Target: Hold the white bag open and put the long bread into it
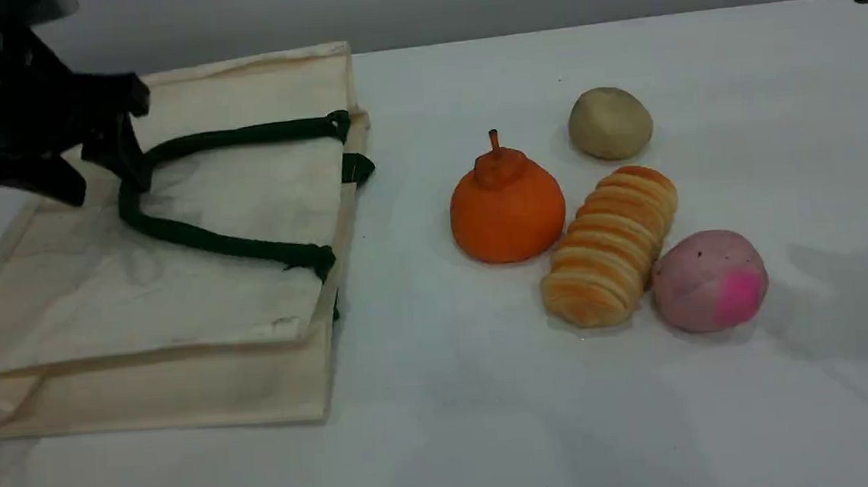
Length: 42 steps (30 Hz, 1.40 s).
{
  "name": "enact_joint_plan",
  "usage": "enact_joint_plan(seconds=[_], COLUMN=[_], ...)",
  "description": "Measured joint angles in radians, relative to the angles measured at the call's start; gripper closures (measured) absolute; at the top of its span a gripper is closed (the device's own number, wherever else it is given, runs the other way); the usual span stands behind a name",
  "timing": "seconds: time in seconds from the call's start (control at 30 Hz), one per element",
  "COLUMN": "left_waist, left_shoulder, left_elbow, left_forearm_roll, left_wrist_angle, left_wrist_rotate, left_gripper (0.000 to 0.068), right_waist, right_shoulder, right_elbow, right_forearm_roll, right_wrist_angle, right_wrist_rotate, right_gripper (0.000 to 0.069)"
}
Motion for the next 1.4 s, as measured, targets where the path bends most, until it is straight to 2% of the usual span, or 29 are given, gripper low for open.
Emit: enact_joint_plan(seconds=[0.7,0.97,1.3,1.4], left_waist=[0.0,0.0,0.0,0.0], left_shoulder=[0.105,0.106,0.142,0.142], left_elbow=[0.0,0.0,0.0,0.0], left_forearm_roll=[-0.005,-0.005,-0.005,-0.005], left_wrist_angle=[-0.105,-0.124,-0.114,-0.112], left_wrist_rotate=[-0.004,-0.005,-0.005,-0.005], left_gripper=[0.0218,0.0291,0.0307,0.0356], right_waist=[0.0,0.0,0.0,0.0], right_shoulder=[0.0,0.0,0.0,0.0], right_elbow=[0.0,0.0,0.0,0.0], right_forearm_roll=[0.007,0.014,0.014,0.014], right_wrist_angle=[0.012,0.024,0.026,0.026], right_wrist_rotate=[-0.015,-0.015,-0.016,-0.016], right_gripper=[0.0167,0.0167,0.0167,0.0167])
